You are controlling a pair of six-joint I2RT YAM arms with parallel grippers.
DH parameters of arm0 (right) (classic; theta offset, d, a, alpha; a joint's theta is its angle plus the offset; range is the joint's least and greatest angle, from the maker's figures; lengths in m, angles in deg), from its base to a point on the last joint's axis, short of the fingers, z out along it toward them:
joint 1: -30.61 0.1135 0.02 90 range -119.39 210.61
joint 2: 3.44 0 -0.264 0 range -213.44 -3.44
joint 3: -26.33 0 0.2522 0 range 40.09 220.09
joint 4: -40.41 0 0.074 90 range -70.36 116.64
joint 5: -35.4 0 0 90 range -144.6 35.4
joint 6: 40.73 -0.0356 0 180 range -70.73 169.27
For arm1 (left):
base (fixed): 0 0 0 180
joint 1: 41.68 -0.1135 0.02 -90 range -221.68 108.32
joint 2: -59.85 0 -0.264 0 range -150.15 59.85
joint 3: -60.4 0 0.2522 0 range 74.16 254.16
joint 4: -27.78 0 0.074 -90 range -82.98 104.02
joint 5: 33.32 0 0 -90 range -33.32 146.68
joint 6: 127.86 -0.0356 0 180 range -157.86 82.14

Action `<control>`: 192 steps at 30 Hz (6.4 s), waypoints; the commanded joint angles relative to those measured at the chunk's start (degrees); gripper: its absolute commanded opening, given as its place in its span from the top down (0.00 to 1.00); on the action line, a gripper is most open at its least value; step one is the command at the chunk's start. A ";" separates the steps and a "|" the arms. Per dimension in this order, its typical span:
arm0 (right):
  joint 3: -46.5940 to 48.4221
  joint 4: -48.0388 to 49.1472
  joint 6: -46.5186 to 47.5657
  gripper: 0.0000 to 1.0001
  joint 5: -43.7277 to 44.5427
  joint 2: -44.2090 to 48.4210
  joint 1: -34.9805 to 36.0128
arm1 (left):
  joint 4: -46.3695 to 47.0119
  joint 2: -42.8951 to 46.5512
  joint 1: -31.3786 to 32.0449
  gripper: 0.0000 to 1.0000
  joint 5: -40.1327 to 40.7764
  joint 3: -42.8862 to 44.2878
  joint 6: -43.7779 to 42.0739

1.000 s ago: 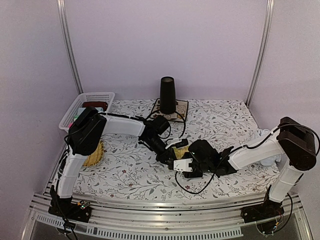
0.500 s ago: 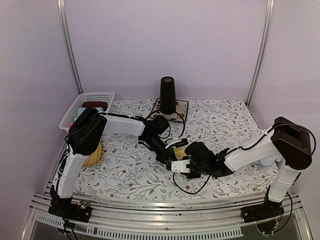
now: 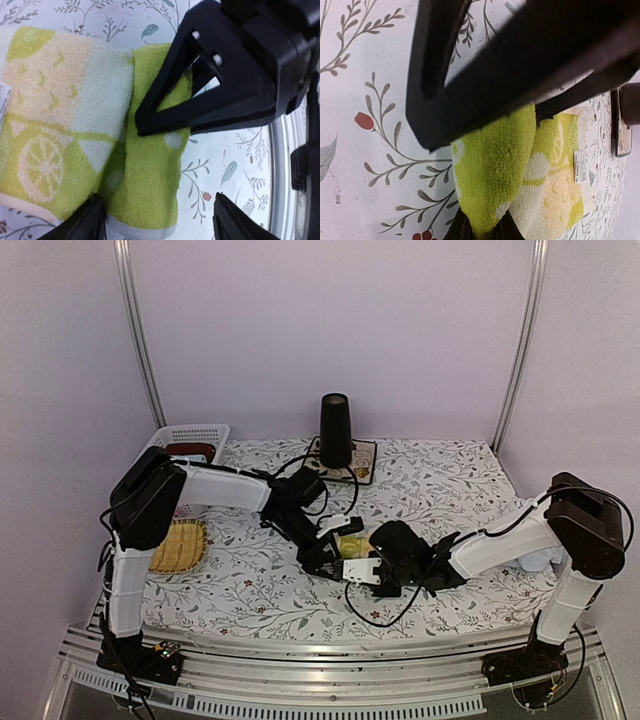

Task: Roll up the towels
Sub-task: Roll the towel at the center of the board.

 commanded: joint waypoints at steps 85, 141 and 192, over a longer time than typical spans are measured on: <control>28.43 -38.81 -17.28 0.30 -46.16 -6.73 -18.85 | 33.54 14.07 12.08 1.00 29.67 -32.89 -17.84; 2.52 -1.06 0.53 0.70 -4.18 -0.49 -2.70 | -12.46 -9.52 -1.41 0.89 -5.47 9.14 0.73; 22.19 -34.41 -20.26 0.89 -49.29 -12.13 -12.94 | 54.15 26.14 12.92 0.35 36.96 -47.36 -20.96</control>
